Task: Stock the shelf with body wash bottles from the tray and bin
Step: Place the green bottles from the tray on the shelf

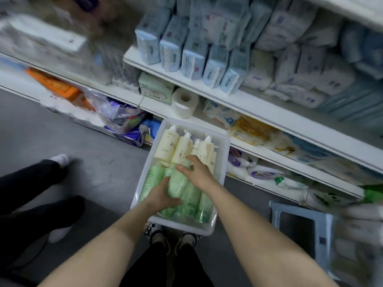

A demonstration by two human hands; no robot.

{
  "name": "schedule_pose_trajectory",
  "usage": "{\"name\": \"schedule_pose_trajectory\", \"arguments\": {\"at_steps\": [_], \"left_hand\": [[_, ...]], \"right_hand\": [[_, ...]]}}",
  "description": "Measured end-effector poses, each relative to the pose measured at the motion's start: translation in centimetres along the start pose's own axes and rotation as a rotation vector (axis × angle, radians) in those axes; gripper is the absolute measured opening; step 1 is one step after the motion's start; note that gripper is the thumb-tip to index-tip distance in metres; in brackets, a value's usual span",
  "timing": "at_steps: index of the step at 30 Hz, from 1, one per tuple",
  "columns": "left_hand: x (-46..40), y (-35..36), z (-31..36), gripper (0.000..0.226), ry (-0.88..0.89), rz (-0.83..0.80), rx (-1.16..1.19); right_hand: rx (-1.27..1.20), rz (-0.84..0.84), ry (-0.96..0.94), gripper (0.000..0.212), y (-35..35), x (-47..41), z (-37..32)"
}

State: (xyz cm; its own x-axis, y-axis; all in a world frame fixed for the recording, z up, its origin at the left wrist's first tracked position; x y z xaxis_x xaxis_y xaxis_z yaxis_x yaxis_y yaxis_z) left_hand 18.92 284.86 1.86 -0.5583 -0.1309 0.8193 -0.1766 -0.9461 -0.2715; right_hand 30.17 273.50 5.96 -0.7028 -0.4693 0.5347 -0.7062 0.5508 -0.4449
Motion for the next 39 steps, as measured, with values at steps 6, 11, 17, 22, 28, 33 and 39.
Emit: {"name": "schedule_pose_trajectory", "arguments": {"at_steps": [6,11,17,22,28,33,39], "left_hand": [[5.3,-4.0,6.7,0.095,0.119,-0.017,0.172],[8.4,-7.6,11.1,0.076,0.239,-0.078,0.343],[11.7,-12.1,15.8,0.077,0.380,-0.135,0.404],[15.8,-16.0,21.4,0.067,0.558,-0.074,0.414],[21.0,-20.5,29.5,0.052,0.786,0.064,0.358],[23.2,-23.5,36.0,0.075,0.913,0.163,0.241],[20.0,-26.5,42.9,0.065,0.854,0.477,0.125]], "right_hand": [[-0.151,0.054,-0.024,0.074,-5.8,1.9,-7.1],[-0.404,-0.058,-0.060,0.044,-8.5,4.0,-11.3],[-0.368,-0.036,-0.177,0.020,-11.7,6.1,-17.4],[-0.361,-0.007,-0.304,0.045,-14.9,7.8,-22.5],[-0.314,0.066,-0.508,0.051,-21.8,9.2,-30.8],[-0.285,0.144,-0.611,0.038,-27.8,8.8,-36.6],[-0.294,0.277,-0.657,0.043,-33.4,4.4,-40.1]]}}
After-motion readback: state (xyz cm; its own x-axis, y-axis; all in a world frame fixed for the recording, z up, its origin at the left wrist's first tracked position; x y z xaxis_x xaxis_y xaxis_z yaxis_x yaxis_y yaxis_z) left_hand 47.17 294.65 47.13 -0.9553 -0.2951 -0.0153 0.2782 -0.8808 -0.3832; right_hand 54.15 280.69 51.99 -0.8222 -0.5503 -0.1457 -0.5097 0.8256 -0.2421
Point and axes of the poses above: each hand's wrist, its own x-axis away from the middle knuckle, its own y-axis out of the palm, z = x × y, the point moved 5 cm from there along -x, towards the middle knuckle, and after that the axes turned 9 degrees about -y, right-handed, at the moved point
